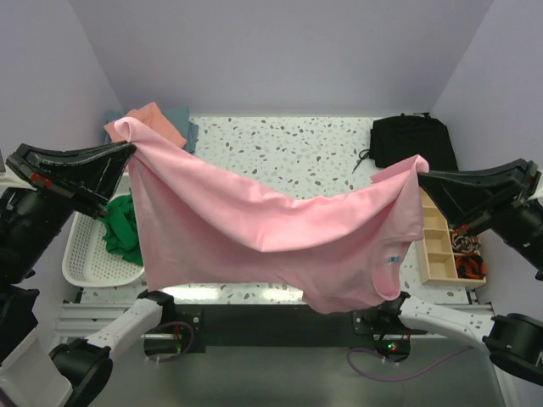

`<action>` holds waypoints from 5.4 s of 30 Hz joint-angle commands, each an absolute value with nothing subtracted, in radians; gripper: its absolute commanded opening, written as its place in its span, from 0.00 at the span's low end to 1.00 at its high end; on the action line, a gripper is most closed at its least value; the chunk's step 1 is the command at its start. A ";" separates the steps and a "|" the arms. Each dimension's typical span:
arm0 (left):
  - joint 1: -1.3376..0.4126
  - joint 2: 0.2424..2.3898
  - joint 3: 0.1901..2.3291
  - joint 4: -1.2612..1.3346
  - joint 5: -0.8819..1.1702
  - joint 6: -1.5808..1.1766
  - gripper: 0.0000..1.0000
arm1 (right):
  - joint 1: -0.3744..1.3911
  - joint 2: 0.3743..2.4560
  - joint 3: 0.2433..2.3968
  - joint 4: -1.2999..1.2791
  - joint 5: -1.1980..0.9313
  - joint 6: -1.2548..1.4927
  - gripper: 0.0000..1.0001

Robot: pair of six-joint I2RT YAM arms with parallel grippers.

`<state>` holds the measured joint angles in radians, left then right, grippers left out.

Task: Fold and stack the t-shirts
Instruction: Flatten out the tshirt, then grap the side of the flattened tshirt furthest away from the robot with both arms

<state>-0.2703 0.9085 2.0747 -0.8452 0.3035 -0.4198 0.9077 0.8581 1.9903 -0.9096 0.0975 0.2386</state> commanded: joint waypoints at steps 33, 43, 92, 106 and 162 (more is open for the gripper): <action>-0.259 1.618 1.089 -0.106 -0.387 -0.575 0.00 | 0.336 1.834 1.462 -0.336 0.532 0.265 0.00; -0.212 1.894 1.239 -0.181 -0.440 -0.557 0.38 | 0.279 2.025 1.658 -0.503 0.570 0.276 0.93; -0.258 1.738 0.851 0.072 0.017 -0.509 0.54 | 0.218 1.603 0.871 -0.414 0.178 0.434 0.84; -0.264 1.672 0.929 0.086 0.209 -0.522 0.53 | 0.215 1.370 0.986 -0.376 0.152 0.362 0.90; -0.069 1.790 0.994 -0.040 0.090 -0.581 0.57 | 0.394 1.767 1.391 -0.604 -0.126 0.182 0.07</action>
<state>-0.0669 1.7782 0.9997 -0.0845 0.0582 -0.5610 0.2325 1.8313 1.4296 -0.4828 -0.1947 0.2142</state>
